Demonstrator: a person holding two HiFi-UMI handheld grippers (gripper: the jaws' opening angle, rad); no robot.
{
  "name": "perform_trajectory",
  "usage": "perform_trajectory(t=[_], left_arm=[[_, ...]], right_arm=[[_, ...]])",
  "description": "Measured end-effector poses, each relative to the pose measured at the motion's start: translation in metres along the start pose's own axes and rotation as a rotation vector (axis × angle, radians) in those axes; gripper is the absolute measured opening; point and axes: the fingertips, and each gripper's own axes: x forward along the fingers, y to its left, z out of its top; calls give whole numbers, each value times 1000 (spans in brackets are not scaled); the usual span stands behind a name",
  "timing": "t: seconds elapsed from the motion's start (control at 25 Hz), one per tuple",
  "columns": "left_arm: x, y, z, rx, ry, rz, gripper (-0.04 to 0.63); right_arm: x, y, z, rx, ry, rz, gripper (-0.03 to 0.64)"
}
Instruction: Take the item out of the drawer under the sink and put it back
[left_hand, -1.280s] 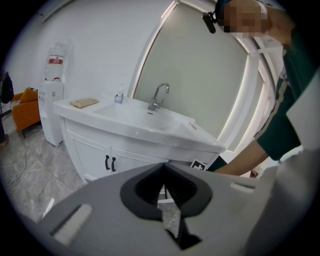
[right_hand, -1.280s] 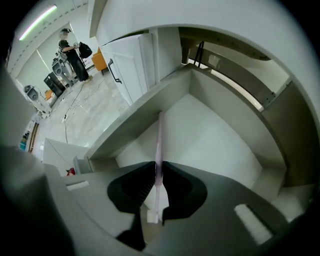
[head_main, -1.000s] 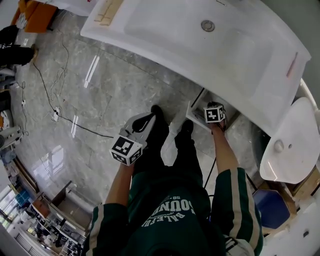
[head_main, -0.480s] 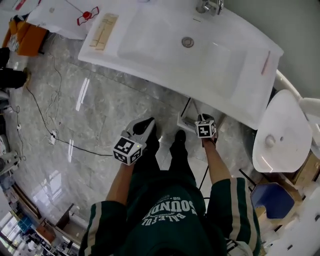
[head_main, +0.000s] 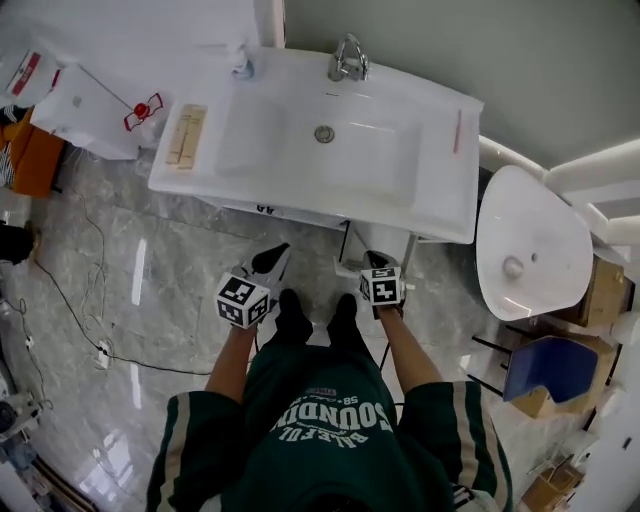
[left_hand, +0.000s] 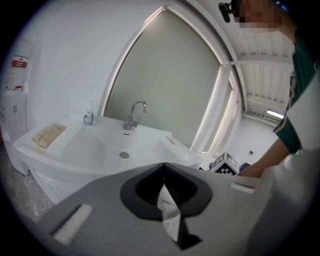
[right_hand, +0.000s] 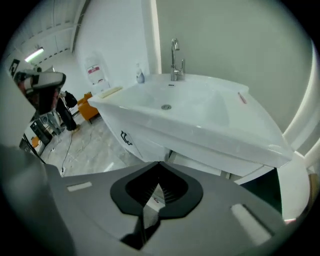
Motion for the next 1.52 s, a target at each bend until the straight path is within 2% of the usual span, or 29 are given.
perform_trajectory(t=[0.16, 0.28, 0.6, 0.8, 1.04, 1.52], left_arm=[[0, 2, 26, 52, -38, -16, 49], [-4, 3, 45, 87, -70, -16, 49], [-19, -18, 116, 195, -194, -38, 49], [-33, -27, 146, 236, -252, -37, 49], [-46, -34, 161, 259, -288, -37, 49], [-45, -34, 159, 252, -282, -49, 49]], right_arm=[[-35, 16, 42, 74, -136, 1, 2], [-63, 23, 77, 92, -242, -1, 2], [-159, 37, 179, 3, -582, -5, 2], [-210, 46, 217, -40, -739, -10, 2], [-237, 58, 233, -76, -803, -1, 2], [-232, 63, 232, -71, -806, 7, 2]])
